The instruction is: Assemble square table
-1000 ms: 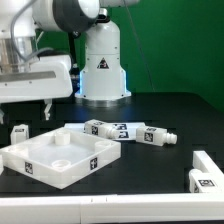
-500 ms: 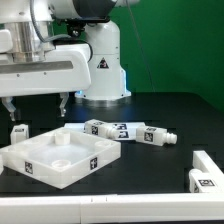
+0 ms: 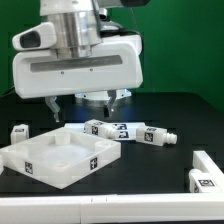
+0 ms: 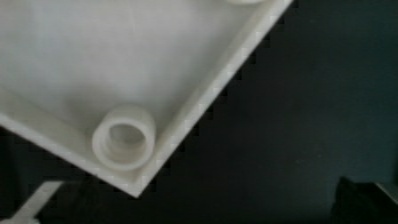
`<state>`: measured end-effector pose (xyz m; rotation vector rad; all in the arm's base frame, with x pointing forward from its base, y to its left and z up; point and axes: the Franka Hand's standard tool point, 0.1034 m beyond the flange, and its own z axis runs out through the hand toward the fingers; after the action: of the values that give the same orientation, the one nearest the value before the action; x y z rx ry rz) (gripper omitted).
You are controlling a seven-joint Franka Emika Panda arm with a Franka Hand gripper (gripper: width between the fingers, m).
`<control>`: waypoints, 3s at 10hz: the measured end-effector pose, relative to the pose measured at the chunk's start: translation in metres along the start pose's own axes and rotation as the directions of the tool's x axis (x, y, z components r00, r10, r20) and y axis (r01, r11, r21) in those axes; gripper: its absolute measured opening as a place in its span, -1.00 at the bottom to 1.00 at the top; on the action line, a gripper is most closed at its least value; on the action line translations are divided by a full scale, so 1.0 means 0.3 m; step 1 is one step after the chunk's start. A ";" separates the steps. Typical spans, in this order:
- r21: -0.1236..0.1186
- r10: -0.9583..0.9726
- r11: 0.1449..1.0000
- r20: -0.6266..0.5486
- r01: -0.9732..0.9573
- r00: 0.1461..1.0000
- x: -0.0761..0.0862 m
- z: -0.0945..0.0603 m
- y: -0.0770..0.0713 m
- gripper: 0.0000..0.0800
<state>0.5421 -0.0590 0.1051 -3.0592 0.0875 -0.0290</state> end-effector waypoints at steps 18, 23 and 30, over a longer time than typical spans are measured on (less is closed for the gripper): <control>0.006 -0.025 1.000 -0.072 0.026 0.997 0.264 0.150 -0.355 0.62; 0.006 -0.005 1.000 -0.077 0.005 0.997 0.278 0.251 -0.467 0.62; -0.001 -0.018 1.000 -0.088 0.018 0.996 0.255 0.309 -0.469 0.62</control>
Offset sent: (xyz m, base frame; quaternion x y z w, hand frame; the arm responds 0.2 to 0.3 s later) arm 0.0000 0.0000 0.0000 0.0000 0.0000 0.0000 1.0000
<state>0.6284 0.0841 0.0256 -3.0585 0.0659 -0.1655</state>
